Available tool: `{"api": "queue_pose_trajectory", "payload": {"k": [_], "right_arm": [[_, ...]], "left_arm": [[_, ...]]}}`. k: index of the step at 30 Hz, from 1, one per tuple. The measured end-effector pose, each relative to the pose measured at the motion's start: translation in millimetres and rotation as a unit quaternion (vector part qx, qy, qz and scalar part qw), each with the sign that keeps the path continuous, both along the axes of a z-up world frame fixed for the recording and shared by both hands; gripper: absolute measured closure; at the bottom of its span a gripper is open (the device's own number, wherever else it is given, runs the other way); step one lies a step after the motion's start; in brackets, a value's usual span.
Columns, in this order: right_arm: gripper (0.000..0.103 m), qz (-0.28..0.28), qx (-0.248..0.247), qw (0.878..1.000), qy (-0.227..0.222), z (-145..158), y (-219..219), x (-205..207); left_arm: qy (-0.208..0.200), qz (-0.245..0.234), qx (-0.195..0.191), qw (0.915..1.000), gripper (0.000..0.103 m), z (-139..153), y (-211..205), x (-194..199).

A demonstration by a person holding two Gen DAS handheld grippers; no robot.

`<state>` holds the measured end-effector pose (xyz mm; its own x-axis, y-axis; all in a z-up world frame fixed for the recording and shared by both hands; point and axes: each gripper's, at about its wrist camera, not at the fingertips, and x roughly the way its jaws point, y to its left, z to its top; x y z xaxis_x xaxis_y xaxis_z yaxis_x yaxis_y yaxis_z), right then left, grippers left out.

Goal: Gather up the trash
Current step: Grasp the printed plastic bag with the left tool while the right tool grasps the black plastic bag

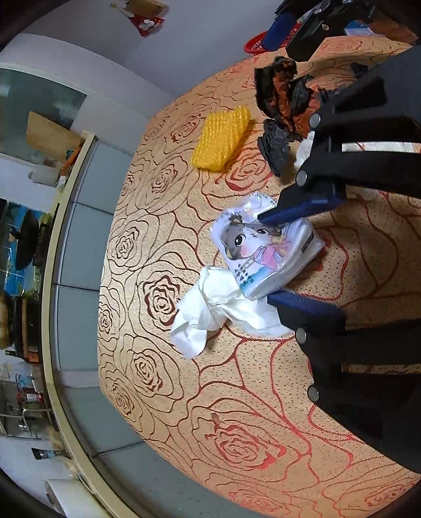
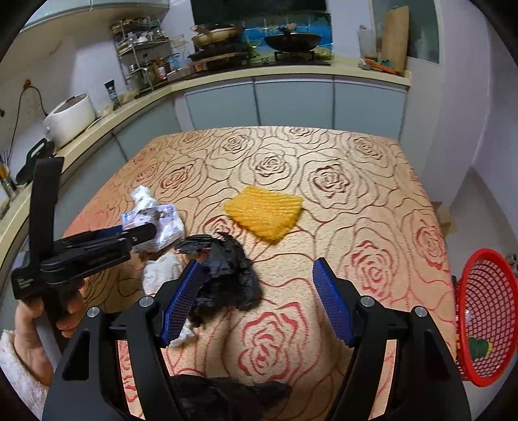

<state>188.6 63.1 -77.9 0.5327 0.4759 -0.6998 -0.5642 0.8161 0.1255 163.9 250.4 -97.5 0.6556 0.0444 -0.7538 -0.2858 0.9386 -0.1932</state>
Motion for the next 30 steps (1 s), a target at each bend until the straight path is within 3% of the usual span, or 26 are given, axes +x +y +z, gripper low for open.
{"api": "queue_pose_trajectory", "payload": {"k": [14, 19, 30], "right_arm": [[0.034, 0.021, -0.016, 0.999, 0.019, -15.5, 29.6, 5.5], [0.056, 0.025, -0.018, 0.999, 0.029, -23.5, 30.6, 8.2], [0.068, 0.029, -0.019, 0.999, 0.010, -22.9, 30.1, 3.8]], "left_arm": [[-0.032, 0.006, 0.013, 0.9994, 0.071, 20.8, 6.1, -29.9], [-0.045, 0.010, 0.020, 0.9987, 0.071, 31.9, 6.7, -46.6], [-0.045, 0.043, 0.034, 0.9975, 0.071, 40.1, 20.5, -70.4]]}}
